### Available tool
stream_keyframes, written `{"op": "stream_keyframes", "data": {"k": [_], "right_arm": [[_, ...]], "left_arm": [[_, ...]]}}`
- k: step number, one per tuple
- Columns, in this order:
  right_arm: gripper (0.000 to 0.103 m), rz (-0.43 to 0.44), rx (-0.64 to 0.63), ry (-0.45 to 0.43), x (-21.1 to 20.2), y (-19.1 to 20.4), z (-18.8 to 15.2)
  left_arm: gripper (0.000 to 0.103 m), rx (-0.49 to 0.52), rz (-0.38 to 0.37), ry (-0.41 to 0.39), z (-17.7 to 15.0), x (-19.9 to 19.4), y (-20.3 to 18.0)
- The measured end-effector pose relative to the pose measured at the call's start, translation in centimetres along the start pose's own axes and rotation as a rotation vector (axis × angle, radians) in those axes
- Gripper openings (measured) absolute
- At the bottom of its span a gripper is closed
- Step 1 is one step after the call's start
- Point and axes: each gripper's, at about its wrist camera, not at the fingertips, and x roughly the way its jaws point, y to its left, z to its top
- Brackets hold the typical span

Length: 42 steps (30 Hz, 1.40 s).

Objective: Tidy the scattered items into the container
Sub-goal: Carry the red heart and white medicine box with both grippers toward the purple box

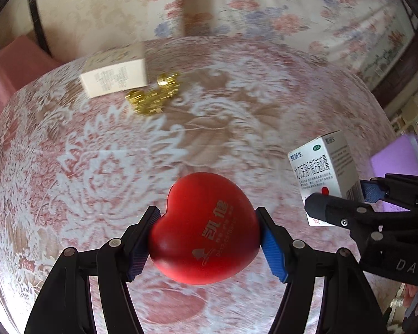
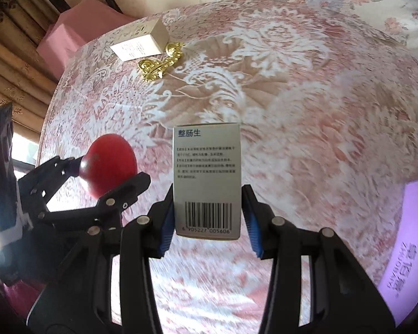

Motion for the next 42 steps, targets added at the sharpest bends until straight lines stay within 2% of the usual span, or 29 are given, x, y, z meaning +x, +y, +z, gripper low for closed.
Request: {"op": "stream_keyframes", "data": {"k": [17, 25, 35, 42], "right_arm": [[0.047, -0.035, 0.141, -0.032, -5.0, -8.1, -4.9], [0.047, -0.007, 0.117, -0.052, -6.9, -10.0, -5.8], [0.047, 0.046, 0.073, -0.034, -8.1, -12.0, -7.6], [0.047, 0.069, 0.037, -0.057, -10.1, -13.6, -8.2]], "left_arm": [[0.069, 0.137, -0.045, 0.011, 0.4, -0.8, -9.1], [0.069, 0.173, -0.035, 0.0, 0.4, -1.9, -12.4], [0.069, 0.136, -0.024, 0.008, -0.7, -3.0, -15.7], [0.069, 0.132, -0.004, -0.012, -0.7, -4.2, -18.0]]}}
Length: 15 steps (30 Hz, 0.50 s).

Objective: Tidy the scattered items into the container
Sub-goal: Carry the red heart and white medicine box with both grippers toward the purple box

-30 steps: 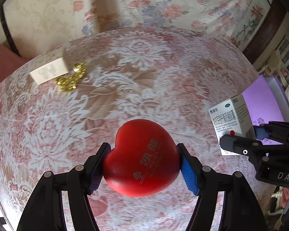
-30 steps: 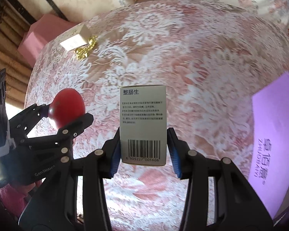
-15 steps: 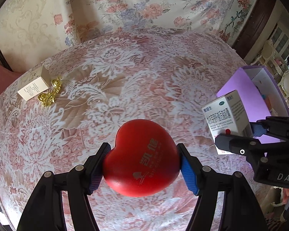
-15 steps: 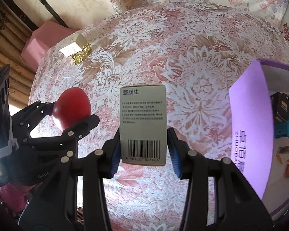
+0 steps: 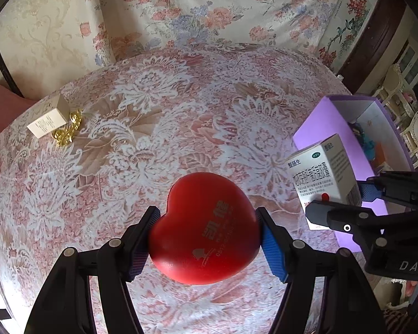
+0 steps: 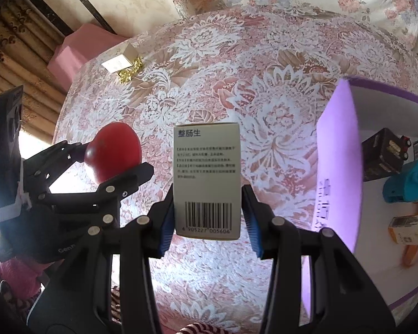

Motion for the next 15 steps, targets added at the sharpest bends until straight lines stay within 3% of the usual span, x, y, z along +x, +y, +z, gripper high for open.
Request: {"op": "stream_keyframes", "data": {"k": [15], "right_arm": [[0.047, -0.061, -0.076, -0.075, -5.1, -4.6, -0.4]], "left_arm": [[0.069, -0.006, 0.018, -0.052, 2.1, -1.7, -6.0]]}}
